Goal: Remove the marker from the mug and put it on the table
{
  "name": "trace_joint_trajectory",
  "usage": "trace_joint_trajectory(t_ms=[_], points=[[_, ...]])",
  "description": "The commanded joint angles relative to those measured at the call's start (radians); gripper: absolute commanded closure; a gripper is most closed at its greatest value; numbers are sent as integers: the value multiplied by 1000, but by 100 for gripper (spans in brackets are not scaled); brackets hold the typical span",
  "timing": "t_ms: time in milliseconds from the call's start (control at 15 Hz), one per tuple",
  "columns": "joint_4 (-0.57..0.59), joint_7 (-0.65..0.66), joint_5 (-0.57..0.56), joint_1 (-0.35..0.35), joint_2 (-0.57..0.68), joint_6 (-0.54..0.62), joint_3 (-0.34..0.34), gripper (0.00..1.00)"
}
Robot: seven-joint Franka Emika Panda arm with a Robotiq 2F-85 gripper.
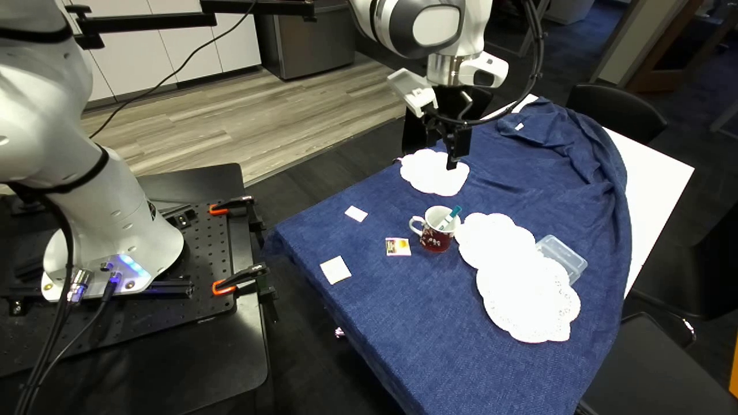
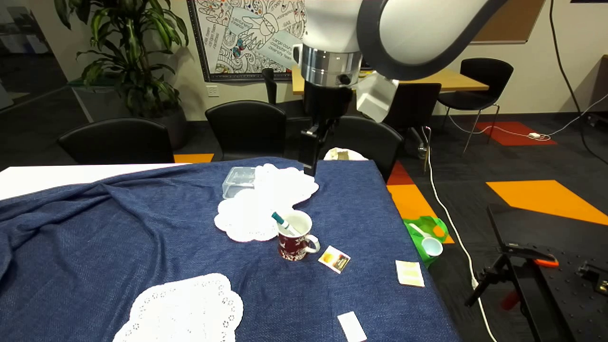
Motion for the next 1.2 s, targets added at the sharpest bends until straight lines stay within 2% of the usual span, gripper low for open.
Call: trace_joint_trajectory(t_ms=[0, 467, 600, 1000, 1133], points=[[11, -122, 44, -28, 38, 55, 6, 0], [2, -264, 74, -72, 86, 78, 6, 0], [3, -226, 56, -59, 81, 55, -4, 0], [3, -226, 56, -59, 90, 55, -4, 0], [-16, -260, 76, -74, 107, 119, 7, 0]])
